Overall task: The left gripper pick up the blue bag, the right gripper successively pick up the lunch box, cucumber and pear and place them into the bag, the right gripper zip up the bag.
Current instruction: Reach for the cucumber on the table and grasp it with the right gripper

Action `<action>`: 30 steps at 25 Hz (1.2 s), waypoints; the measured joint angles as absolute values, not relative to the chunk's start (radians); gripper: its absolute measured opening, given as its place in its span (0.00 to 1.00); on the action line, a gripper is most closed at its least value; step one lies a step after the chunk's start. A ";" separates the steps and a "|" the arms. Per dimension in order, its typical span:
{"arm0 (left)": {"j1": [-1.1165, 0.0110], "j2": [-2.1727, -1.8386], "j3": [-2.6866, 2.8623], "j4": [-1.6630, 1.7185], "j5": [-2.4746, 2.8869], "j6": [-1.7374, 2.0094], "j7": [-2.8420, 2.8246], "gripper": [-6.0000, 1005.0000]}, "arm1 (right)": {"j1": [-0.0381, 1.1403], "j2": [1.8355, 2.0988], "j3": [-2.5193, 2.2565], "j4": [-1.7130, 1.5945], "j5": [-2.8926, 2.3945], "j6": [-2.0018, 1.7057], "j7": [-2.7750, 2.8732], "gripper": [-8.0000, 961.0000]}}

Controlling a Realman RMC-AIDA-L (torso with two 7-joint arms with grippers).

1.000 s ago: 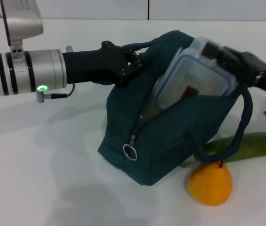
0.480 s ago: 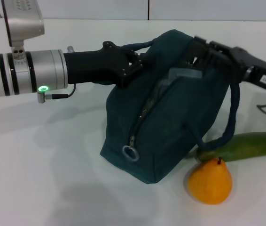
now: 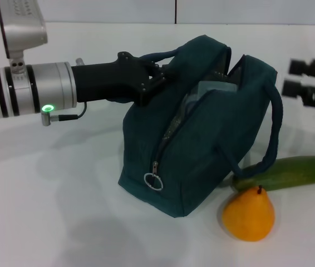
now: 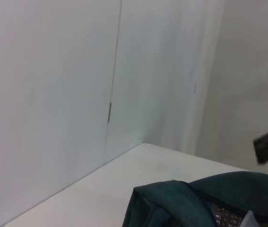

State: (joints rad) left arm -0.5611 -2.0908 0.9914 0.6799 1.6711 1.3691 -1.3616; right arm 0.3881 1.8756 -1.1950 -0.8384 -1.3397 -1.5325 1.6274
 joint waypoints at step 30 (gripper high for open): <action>-0.586 -2.089 0.989 0.546 1.371 1.265 -1.420 0.06 | 0.746 1.912 -1.181 -1.140 -2.356 -1.813 1.877 0.76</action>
State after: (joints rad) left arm -0.5857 -2.0892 0.9887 0.5461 1.3711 1.2650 -1.4199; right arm 0.7461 1.9120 -1.1810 -1.1398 -2.3565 -1.8126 1.8772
